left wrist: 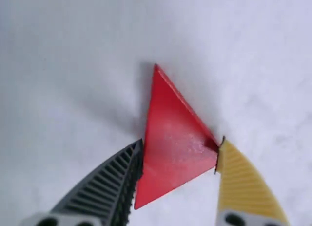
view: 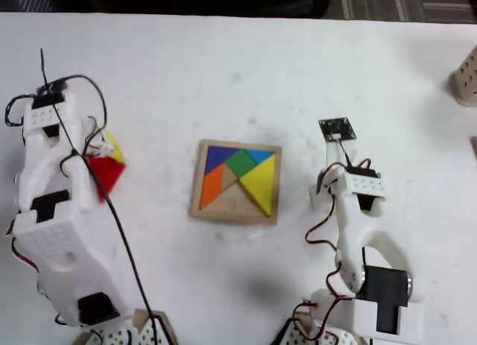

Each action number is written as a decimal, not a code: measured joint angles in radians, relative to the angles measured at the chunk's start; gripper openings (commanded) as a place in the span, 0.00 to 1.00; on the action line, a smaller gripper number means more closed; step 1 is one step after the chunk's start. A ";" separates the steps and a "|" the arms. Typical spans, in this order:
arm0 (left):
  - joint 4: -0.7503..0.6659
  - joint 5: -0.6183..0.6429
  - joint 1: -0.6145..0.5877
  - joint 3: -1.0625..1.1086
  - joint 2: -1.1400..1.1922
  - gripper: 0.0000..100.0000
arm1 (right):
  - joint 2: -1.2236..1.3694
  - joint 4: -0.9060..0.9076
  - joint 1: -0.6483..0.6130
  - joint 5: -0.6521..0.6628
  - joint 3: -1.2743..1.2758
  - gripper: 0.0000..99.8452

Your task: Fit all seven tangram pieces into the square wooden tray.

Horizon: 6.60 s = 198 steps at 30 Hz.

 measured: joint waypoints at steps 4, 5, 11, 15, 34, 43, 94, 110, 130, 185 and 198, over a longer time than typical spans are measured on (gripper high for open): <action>-0.011 -0.028 0.000 0.015 0.002 0.41 | 0.000 0.000 0.000 0.000 0.000 0.14; -0.018 -0.029 0.003 0.029 0.002 0.43 | 0.000 0.000 0.000 0.000 0.000 0.14; -0.069 -0.110 0.043 0.063 0.002 0.40 | 0.000 0.000 0.000 0.006 0.000 0.14; -0.077 -0.123 0.043 0.063 0.002 0.34 | 0.000 0.000 0.000 0.009 0.000 0.14; -0.114 -0.129 0.071 0.066 0.020 0.32 | 0.000 0.000 0.000 0.009 0.000 0.14; -0.114 -0.129 0.071 0.066 0.020 0.32 | 0.000 0.000 0.000 0.009 0.000 0.14; -0.318 -0.407 0.206 0.724 -0.462 0.18 | 0.000 0.000 0.000 0.009 0.000 0.14; -0.169 -0.505 0.206 0.681 -0.463 0.02 | 0.000 0.000 0.000 0.009 0.000 0.14; -0.052 -0.635 0.206 0.663 -0.552 0.02 | 0.000 0.000 0.000 0.009 0.000 0.14; -0.367 -1.175 0.002 1.407 -1.272 0.33 | 0.000 0.000 0.000 0.011 0.005 0.14; -0.493 -1.171 -0.057 1.436 -1.221 0.32 | -0.002 0.000 0.000 0.011 0.006 0.14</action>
